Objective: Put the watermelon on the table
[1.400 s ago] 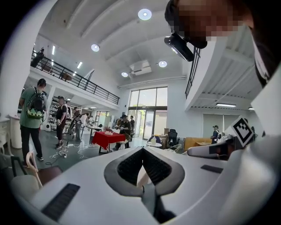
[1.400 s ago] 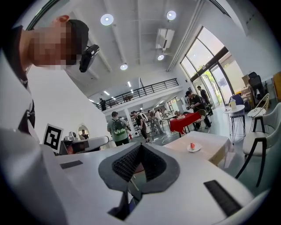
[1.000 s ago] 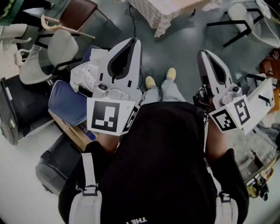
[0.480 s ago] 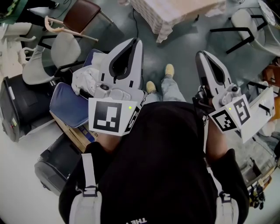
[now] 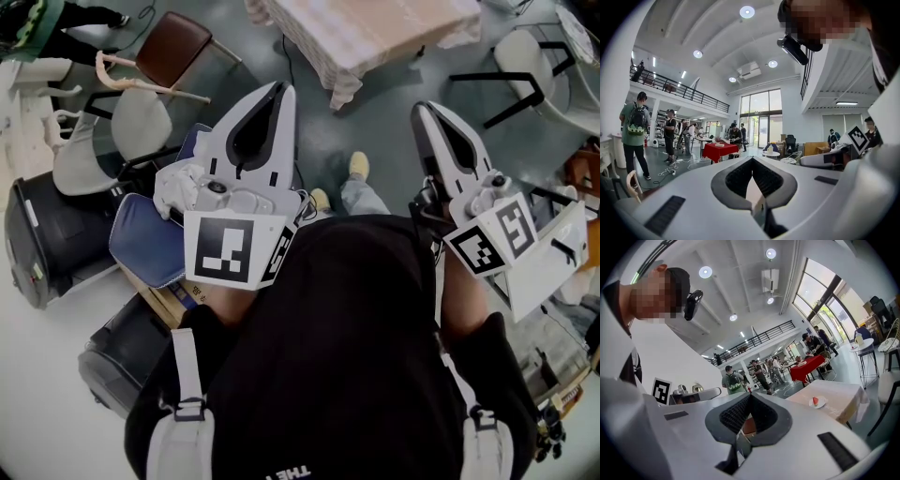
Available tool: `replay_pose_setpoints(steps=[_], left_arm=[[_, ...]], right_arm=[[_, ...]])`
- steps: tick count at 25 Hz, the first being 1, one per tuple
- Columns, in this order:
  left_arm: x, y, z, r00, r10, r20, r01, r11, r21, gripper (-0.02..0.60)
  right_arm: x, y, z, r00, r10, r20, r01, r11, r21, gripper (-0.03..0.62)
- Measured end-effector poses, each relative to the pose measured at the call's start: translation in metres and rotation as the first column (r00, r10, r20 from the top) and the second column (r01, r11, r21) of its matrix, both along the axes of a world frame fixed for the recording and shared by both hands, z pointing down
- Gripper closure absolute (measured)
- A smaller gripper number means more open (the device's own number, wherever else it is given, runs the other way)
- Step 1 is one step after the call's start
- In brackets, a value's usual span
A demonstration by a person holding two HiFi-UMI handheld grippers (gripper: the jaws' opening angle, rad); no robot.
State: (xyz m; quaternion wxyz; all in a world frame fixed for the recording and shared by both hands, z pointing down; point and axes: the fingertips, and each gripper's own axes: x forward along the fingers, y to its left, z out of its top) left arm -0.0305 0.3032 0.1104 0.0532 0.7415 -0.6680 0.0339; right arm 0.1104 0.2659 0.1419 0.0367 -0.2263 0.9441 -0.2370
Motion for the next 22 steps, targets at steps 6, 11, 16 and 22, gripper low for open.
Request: replay_pose_setpoints(steps=[6, 11, 16, 22], left_arm=[[0.011, -0.035, 0.007, 1.000, 0.009, 0.010, -0.009, 1.000, -0.021, 0.571], [0.016, -0.060, 0.009, 1.000, 0.002, 0.019, -0.001, 1.000, -0.028, 0.571], [0.018, -0.080, 0.005, 1.000, -0.013, 0.025, 0.014, 1.000, -0.022, 0.571], [0.025, -0.098, 0.007, 1.000, -0.023, 0.014, 0.023, 1.000, -0.021, 0.571]], right_arm=[[0.011, -0.035, 0.007, 1.000, 0.007, -0.001, -0.007, 1.000, -0.013, 0.580], [0.015, -0.061, 0.008, 1.000, -0.010, 0.008, 0.010, 1.000, -0.007, 0.580], [0.016, -0.082, 0.009, 1.000, -0.026, 0.010, 0.026, 1.000, -0.004, 0.580], [0.021, -0.102, 0.011, 0.999, -0.043, 0.024, 0.043, 0.999, 0.001, 0.580]])
